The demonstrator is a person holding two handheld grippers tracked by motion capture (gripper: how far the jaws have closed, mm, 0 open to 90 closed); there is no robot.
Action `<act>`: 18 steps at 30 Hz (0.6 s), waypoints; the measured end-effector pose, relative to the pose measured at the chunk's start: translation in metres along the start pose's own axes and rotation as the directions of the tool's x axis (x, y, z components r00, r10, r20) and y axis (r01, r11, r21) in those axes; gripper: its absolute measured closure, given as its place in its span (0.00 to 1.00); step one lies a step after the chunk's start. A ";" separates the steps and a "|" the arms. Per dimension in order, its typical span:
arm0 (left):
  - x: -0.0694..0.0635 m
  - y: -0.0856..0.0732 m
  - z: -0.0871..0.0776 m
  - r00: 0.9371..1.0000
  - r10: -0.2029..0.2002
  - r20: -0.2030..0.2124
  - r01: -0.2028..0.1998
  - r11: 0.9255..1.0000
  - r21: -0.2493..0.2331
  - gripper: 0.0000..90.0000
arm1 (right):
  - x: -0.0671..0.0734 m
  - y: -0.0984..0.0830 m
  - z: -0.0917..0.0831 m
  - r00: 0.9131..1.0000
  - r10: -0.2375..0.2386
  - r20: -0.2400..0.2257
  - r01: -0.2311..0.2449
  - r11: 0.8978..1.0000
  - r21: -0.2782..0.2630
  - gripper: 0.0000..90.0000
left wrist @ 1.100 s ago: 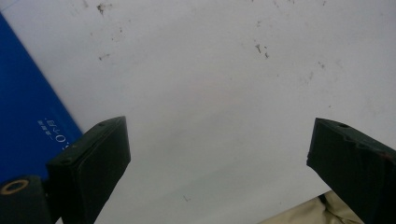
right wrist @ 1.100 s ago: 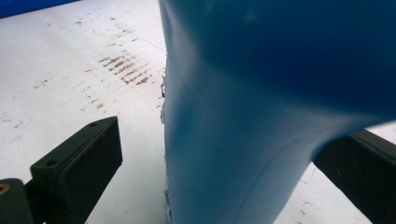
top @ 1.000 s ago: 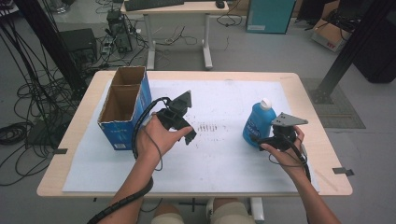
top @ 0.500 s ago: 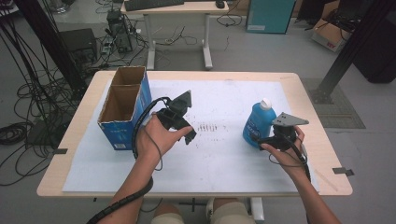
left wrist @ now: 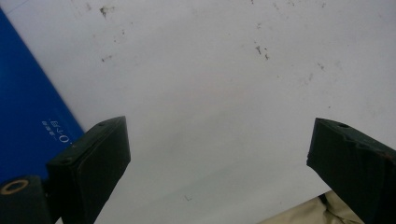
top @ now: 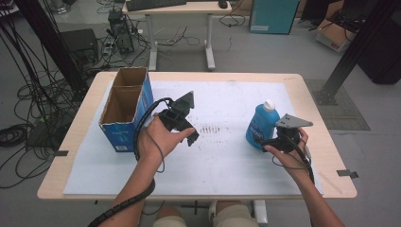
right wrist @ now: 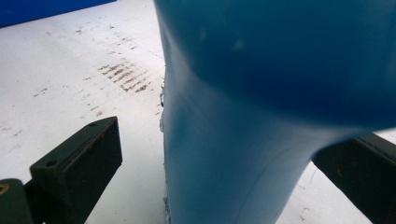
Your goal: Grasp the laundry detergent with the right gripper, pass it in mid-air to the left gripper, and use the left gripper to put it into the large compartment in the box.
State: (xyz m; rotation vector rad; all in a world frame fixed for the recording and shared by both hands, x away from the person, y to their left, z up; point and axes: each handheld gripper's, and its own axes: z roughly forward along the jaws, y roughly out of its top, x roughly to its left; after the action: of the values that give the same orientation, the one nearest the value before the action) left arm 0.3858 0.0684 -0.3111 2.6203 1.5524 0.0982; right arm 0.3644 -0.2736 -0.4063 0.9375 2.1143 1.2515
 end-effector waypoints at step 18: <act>0.001 -0.001 0.000 1.000 -0.003 0.000 0.003 1.000 0.000 0.07 | 0.000 -0.001 0.001 1.000 0.008 0.003 -0.008 1.000 -0.011 0.02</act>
State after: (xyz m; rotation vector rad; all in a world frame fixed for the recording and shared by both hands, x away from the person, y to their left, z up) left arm 0.3856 0.0701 -0.3116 2.6182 1.5570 0.0980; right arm 0.3646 -0.2731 -0.4077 0.9439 2.1013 1.2638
